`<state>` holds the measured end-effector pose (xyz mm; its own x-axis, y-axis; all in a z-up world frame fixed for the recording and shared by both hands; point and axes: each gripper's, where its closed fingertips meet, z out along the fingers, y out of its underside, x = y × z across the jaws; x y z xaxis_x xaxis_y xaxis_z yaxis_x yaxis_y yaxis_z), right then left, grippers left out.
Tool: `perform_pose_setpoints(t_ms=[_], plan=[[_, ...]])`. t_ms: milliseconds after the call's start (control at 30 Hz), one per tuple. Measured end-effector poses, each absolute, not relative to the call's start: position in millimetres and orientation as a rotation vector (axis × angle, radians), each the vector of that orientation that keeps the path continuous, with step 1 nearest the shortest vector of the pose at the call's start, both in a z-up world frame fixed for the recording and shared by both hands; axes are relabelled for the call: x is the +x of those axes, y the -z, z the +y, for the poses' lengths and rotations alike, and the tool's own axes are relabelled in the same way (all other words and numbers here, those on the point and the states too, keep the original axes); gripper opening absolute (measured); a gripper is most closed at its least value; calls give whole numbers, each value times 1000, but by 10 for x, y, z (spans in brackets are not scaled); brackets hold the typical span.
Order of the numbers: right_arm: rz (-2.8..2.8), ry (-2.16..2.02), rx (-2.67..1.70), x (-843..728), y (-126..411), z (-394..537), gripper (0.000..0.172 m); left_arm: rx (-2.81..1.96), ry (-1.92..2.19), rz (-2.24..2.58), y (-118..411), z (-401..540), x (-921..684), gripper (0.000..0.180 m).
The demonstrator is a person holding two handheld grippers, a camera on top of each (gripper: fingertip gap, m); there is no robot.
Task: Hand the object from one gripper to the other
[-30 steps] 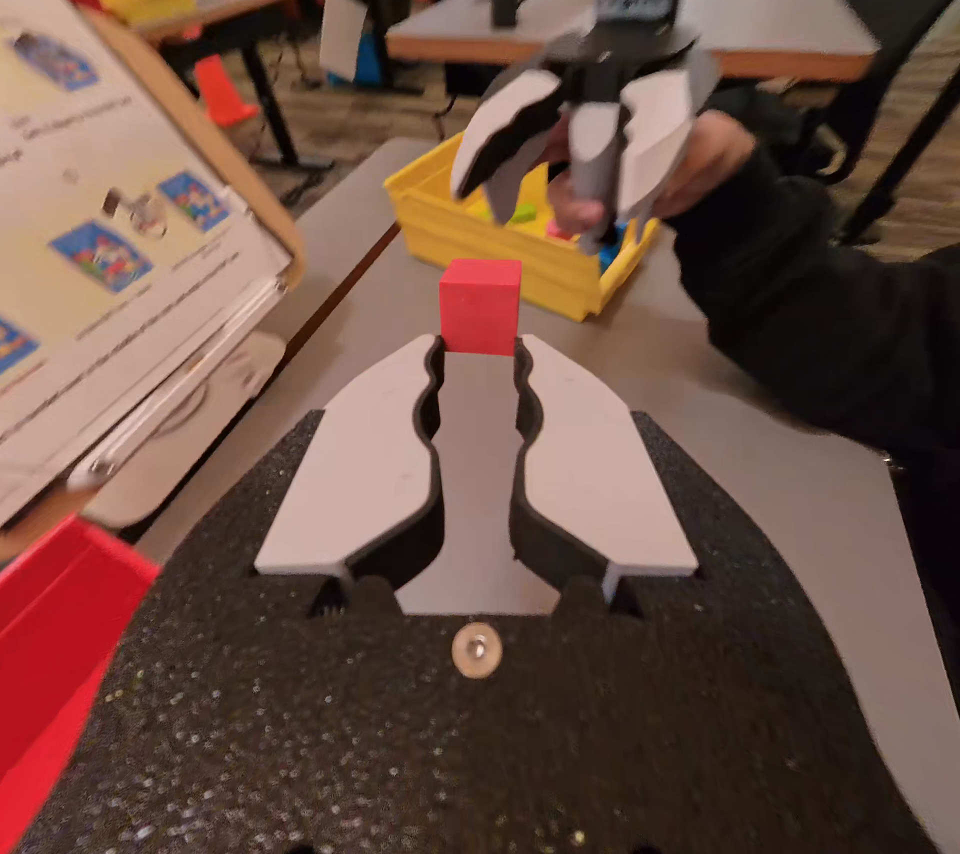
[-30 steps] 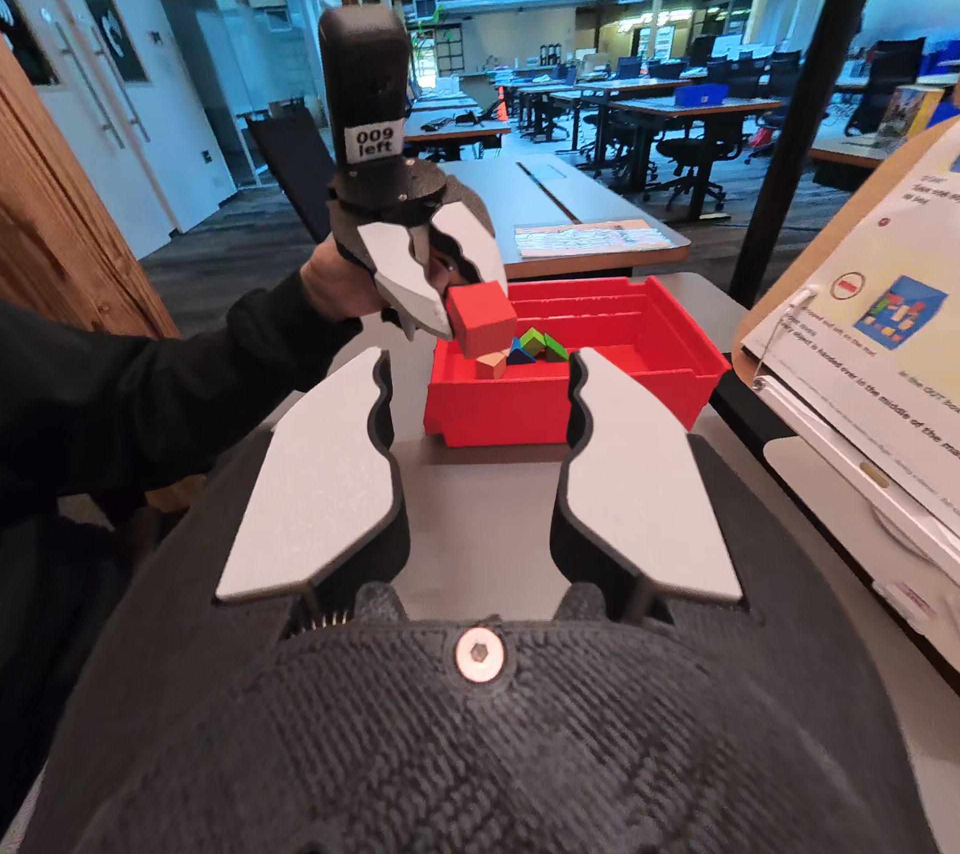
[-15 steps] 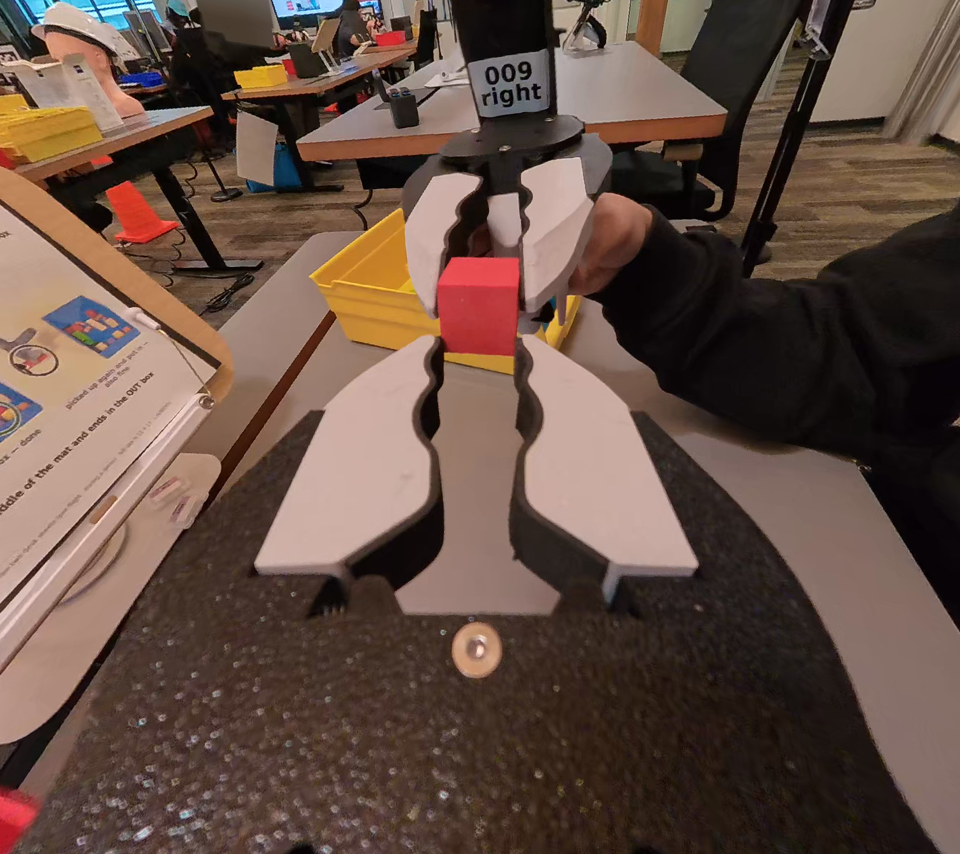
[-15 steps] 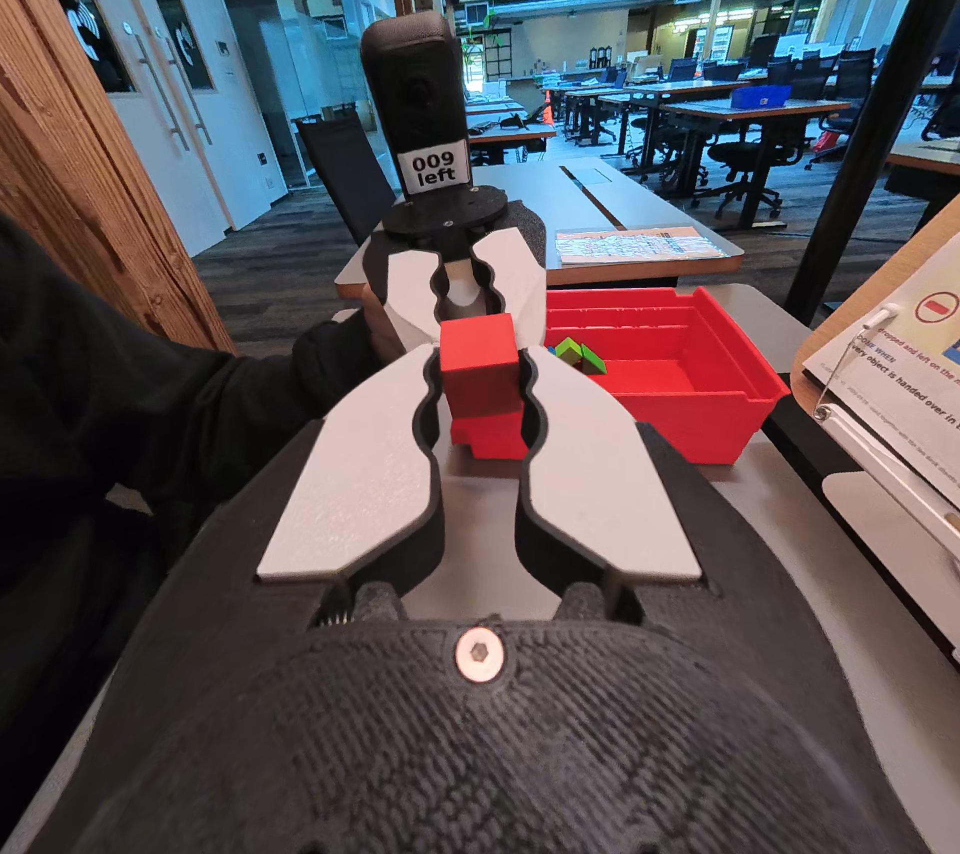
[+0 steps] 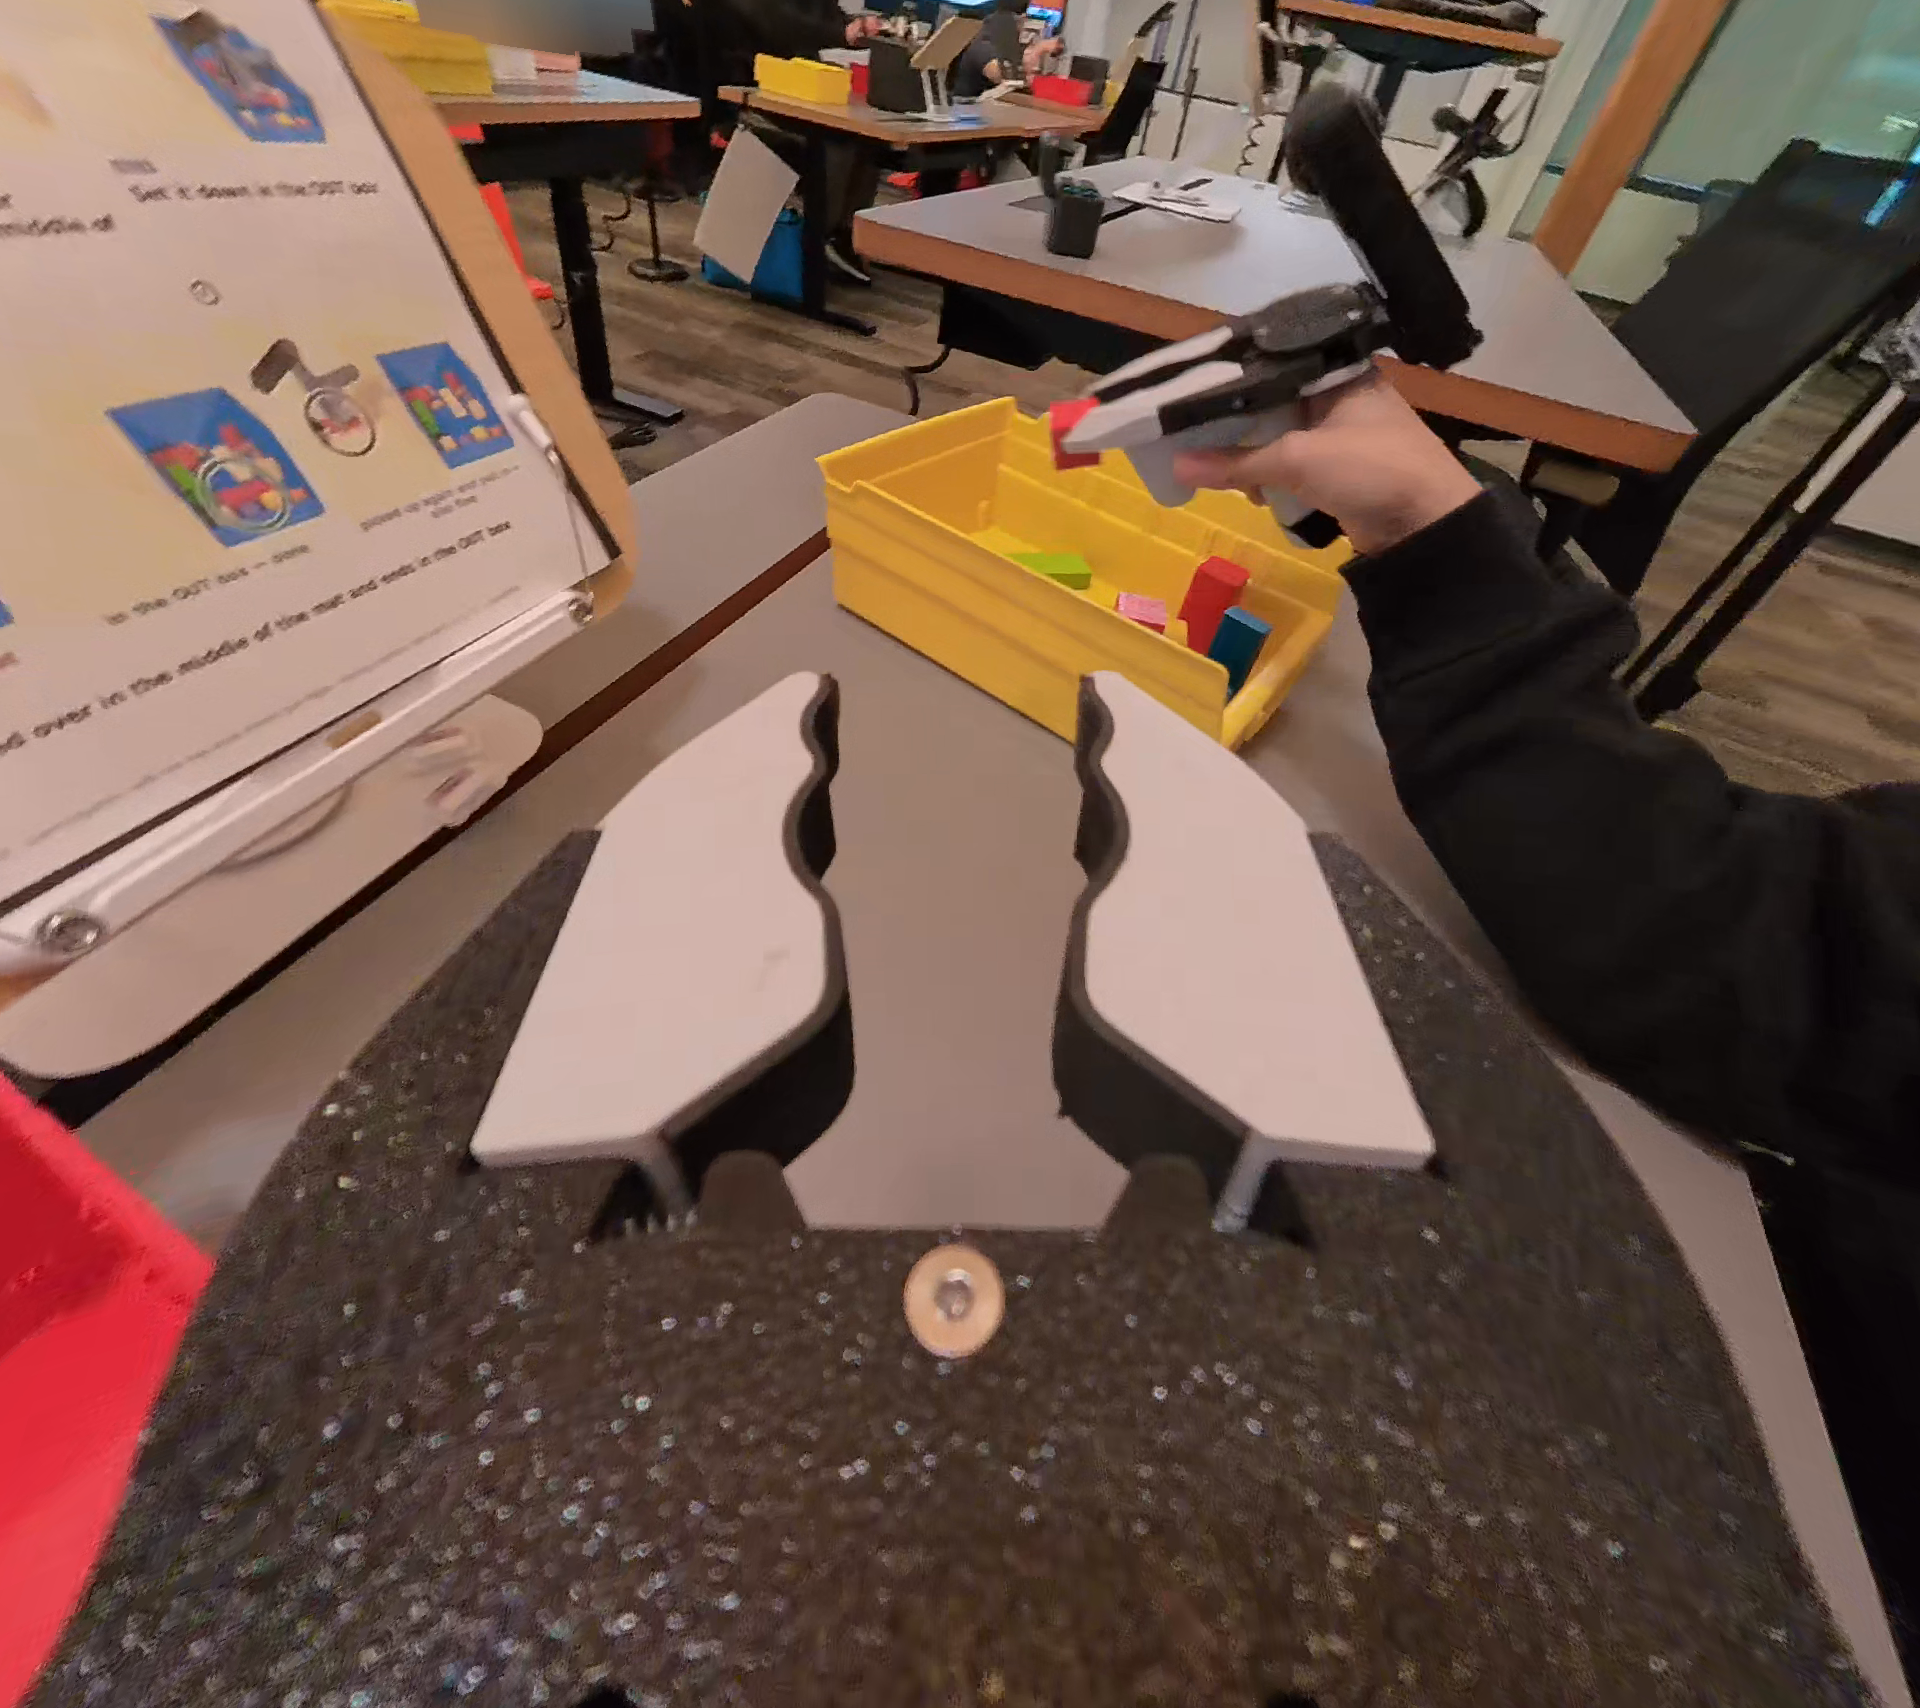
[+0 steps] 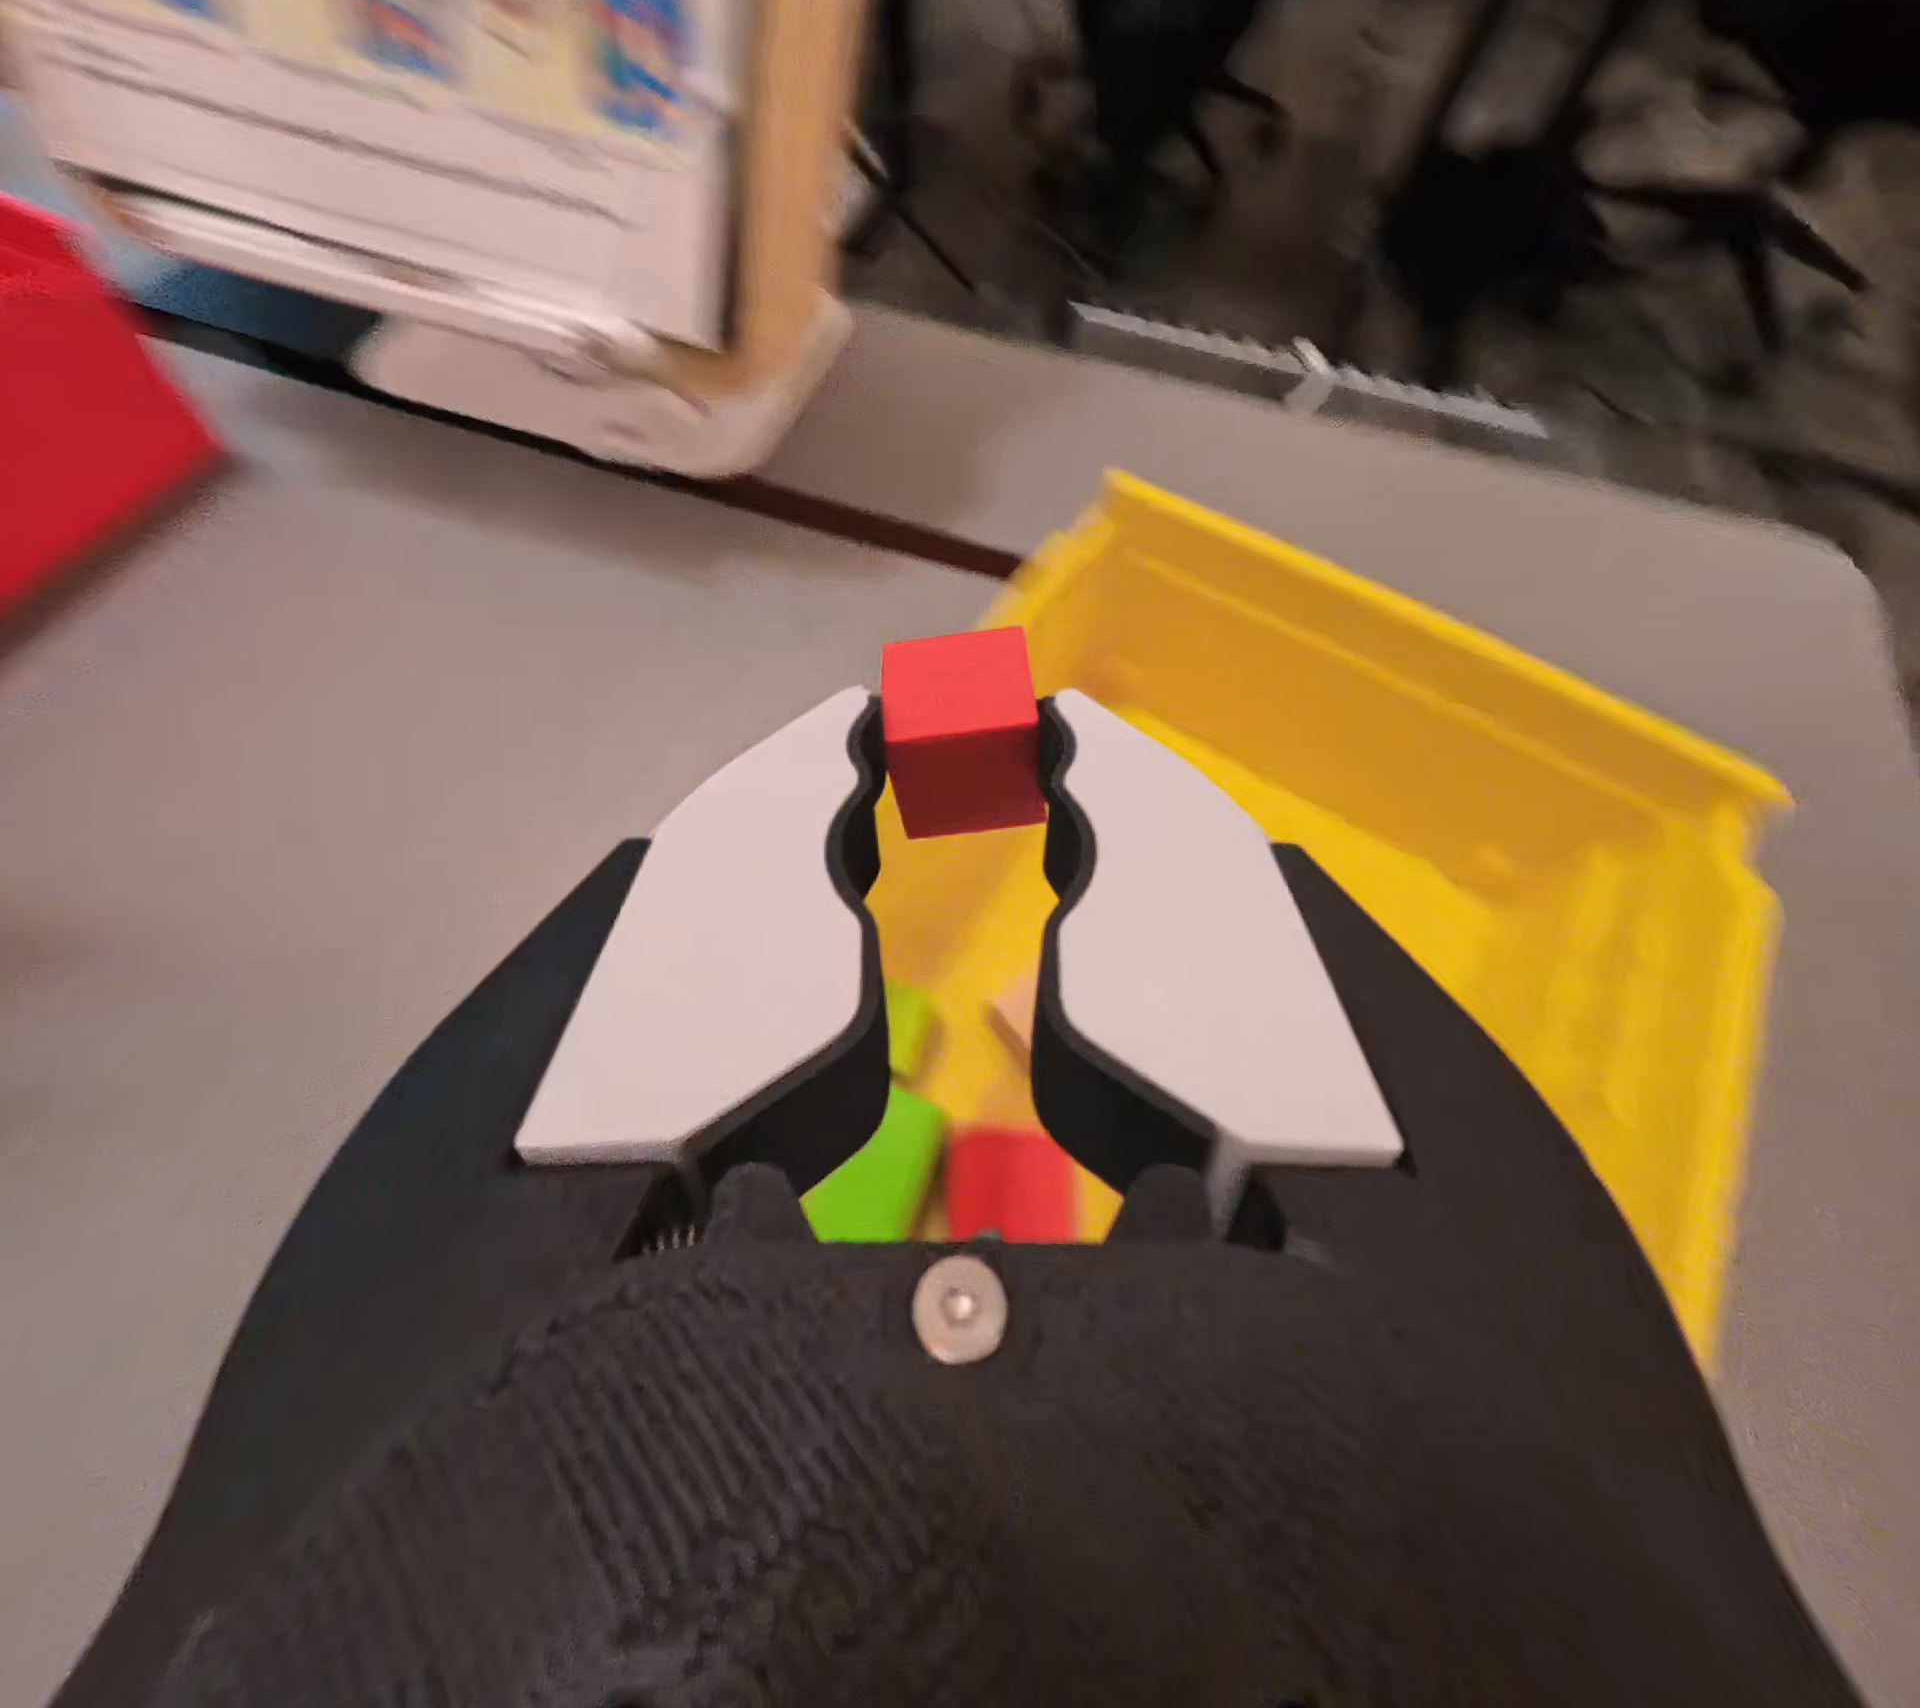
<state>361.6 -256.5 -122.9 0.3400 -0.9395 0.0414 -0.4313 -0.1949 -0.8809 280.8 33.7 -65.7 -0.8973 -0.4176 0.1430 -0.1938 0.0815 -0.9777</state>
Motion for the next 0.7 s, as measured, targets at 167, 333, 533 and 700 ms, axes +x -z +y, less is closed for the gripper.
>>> perform_pose_setpoints(t_ms=[167,333,533,700], plan=[[1522,777,-1802,3598,1875,-3365,28,-666,1929,2224,740,362,2818,35],[1550,809,-1877,3632,2064,-3431,28,-667,1978,2269,812,276,2810,32],[1634,894,-1893,3635,2022,-3511,67,-737,1888,2282,939,331,2911,36],[1473,938,-1823,3685,1615,-3209,79,-928,1508,2281,1105,830,3042,44]])
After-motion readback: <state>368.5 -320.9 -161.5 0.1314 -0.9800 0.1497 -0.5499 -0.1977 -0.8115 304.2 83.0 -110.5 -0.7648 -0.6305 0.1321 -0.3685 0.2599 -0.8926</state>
